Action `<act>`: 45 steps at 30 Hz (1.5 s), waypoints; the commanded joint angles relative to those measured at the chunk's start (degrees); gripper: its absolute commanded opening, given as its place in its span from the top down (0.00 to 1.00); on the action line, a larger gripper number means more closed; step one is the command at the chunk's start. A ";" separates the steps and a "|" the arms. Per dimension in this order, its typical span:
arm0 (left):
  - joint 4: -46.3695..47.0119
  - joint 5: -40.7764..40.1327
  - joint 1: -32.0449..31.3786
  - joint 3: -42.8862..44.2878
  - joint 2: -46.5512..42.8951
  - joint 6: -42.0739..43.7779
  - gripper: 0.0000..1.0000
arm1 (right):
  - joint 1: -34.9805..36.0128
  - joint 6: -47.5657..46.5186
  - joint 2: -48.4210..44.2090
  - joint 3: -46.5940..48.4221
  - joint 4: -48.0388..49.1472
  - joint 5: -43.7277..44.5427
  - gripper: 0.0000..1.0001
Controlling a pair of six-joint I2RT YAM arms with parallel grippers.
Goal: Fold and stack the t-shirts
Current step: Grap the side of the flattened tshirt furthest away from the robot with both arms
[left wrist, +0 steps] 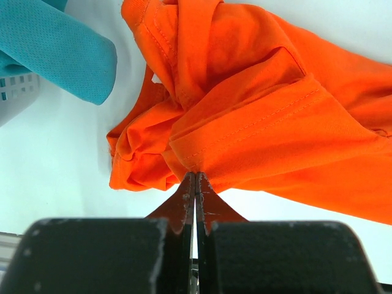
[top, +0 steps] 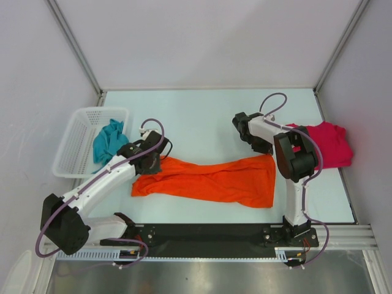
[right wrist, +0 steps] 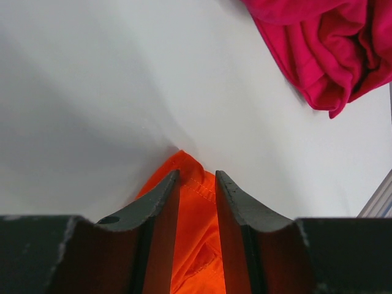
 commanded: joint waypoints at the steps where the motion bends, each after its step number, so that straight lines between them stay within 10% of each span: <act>1: 0.19 -0.96 -0.36 -0.20 -0.04 -0.45 1.00 | 0.26 -0.52 1.53 0.91 1.15 0.39 0.65; 10: 0.19 -1.05 -0.36 1.20 1.10 -0.01 1.00 | 0.35 -0.87 1.98 -0.75 2.30 -0.23 0.67; 15: 0.19 -1.05 -0.36 1.55 1.45 0.08 1.00 | 0.26 -2.81 -0.13 -3.13 5.54 -1.81 1.00; 31: 0.98 -1.23 -0.45 1.99 2.07 0.60 1.00 | 0.44 -3.95 -5.68 -3.84 6.00 0.21 1.00; 45: 0.46 -1.75 -0.36 2.70 1.89 0.87 1.00 | 0.44 -2.46 1.71 -0.93 3.53 -0.14 0.69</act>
